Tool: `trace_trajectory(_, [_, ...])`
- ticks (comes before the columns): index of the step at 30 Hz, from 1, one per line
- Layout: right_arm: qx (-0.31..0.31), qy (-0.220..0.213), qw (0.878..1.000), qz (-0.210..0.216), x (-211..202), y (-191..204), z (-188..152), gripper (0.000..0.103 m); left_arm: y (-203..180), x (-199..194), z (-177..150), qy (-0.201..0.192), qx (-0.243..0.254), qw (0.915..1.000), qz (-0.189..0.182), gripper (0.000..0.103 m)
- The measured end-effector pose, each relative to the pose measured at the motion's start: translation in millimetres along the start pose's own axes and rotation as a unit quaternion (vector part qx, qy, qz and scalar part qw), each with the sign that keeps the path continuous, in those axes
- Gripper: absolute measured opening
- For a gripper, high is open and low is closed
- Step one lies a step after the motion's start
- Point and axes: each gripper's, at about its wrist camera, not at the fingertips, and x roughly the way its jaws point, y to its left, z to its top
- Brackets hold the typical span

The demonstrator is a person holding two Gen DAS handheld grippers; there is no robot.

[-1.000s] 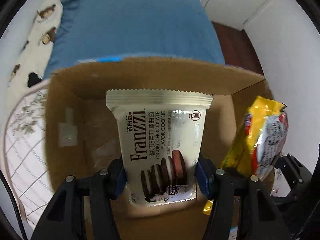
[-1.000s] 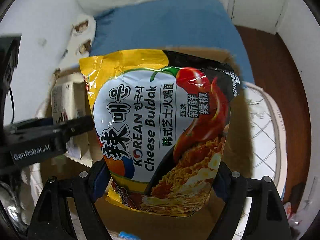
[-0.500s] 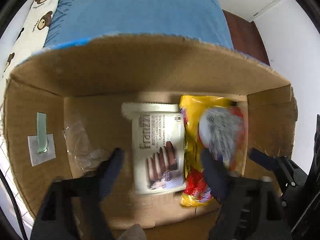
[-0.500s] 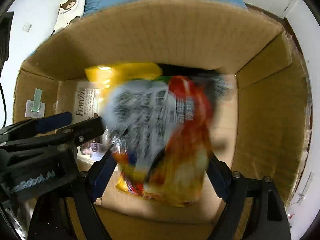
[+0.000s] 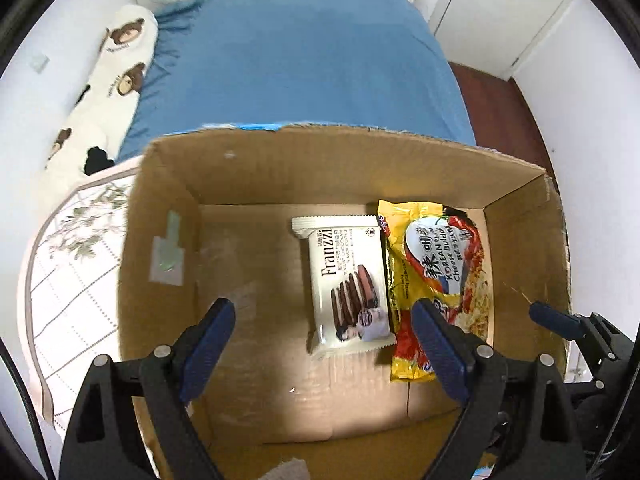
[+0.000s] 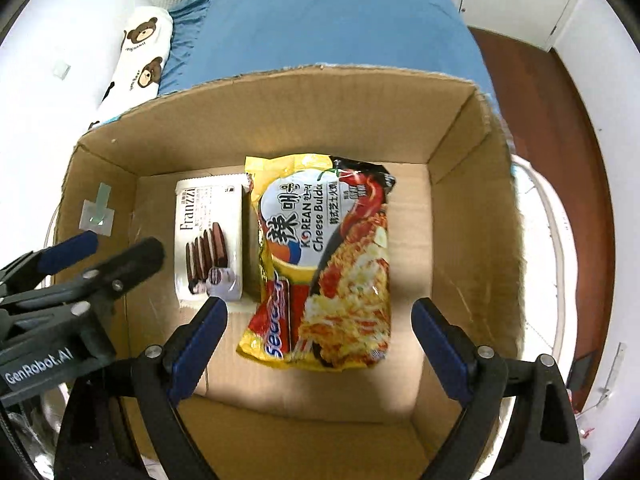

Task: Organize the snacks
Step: 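Open both tools to drop the two packs into the cardboard box, then grasp the orange packet with the left tool while the right tool grasps the white packet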

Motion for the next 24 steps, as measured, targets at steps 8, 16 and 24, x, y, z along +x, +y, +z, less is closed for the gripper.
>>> trace_trajectory(8, [-0.008, -0.058, 0.998, -0.019, -37.9, -1.9, -37.9, 0.095, 0.1, -43.6, -36.8, -0.052, 0.007, 0.9986, 0.010, 0.090])
trace_trajectory(16, [-0.014, -0.102, 0.995, -0.014, -76.2, 5.8, -70.4, 0.095, 0.2, -82.2, -68.3, -0.083, -0.010, 0.9965, -0.001, 0.090])
trace_trajectory(24, [-0.016, -0.123, 0.992, 0.028, -95.7, 4.7, -125.5, 0.095, 17.2, -97.7, -131.6, -0.095, -0.041, 0.9934, 0.048, 0.090])
